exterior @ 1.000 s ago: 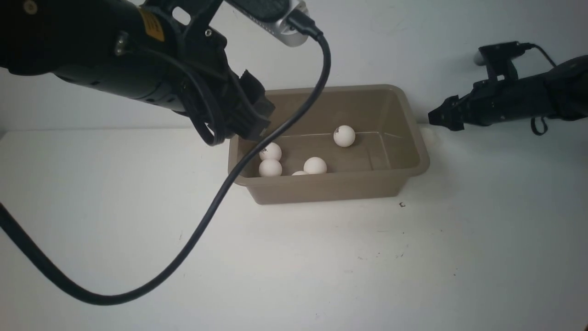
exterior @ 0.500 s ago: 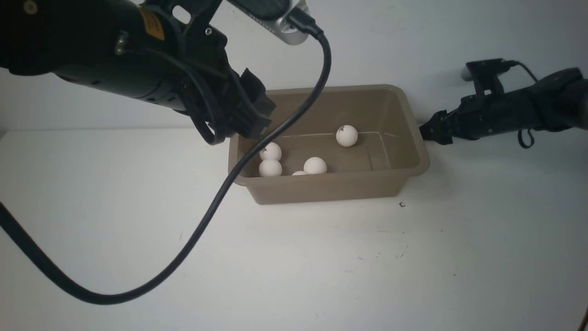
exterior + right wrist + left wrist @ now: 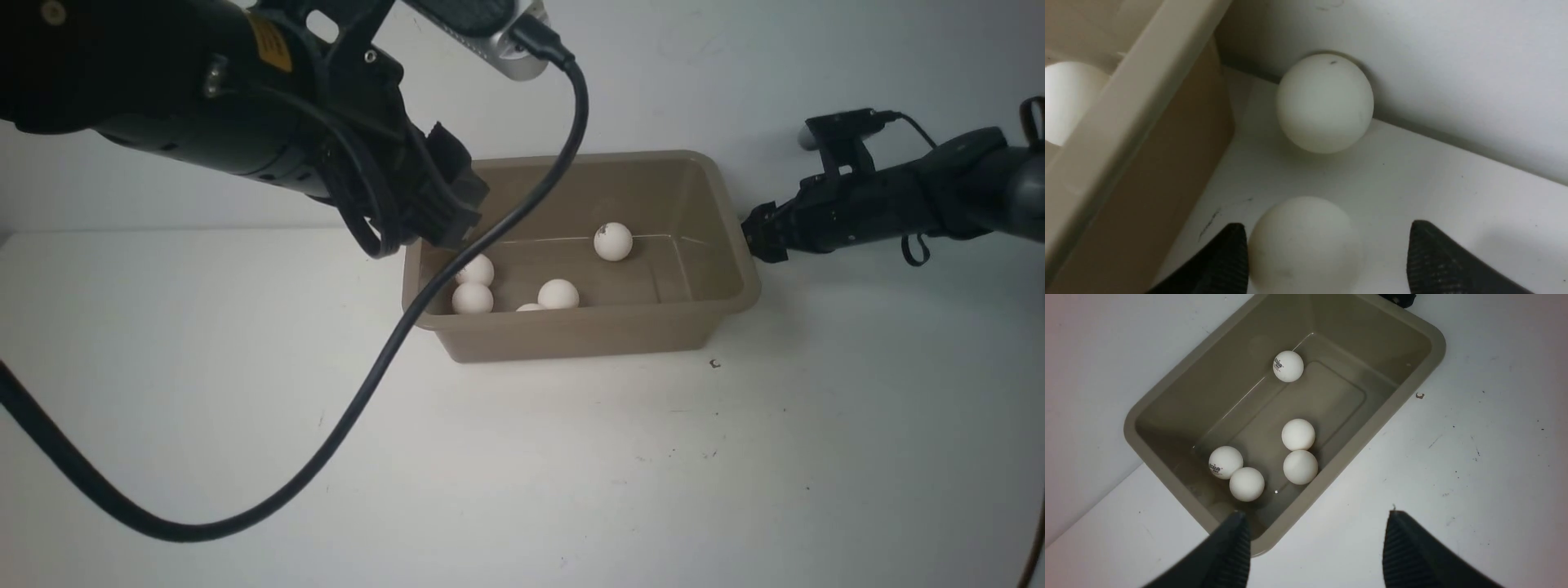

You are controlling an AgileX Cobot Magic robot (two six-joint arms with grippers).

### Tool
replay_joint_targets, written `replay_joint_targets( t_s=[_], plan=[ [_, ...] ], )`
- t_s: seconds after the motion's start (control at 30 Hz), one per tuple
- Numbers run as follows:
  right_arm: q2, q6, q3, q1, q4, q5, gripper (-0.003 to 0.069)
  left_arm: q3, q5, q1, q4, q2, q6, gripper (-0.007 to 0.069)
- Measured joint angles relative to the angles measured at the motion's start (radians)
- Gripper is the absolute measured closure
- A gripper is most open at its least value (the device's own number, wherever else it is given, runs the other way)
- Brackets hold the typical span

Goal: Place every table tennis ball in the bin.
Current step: Use the right arm to clamp the table tennis ball closest to it

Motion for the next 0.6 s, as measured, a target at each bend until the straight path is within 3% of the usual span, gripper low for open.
replay_joint_targets(
  t_s=[0.6],
  plan=[
    [0.033,-0.005,0.000,0.001,0.007,-0.010,0.0208,0.000,0.002,0.000,0.000,0.000,-0.010,0.0228]
  ],
)
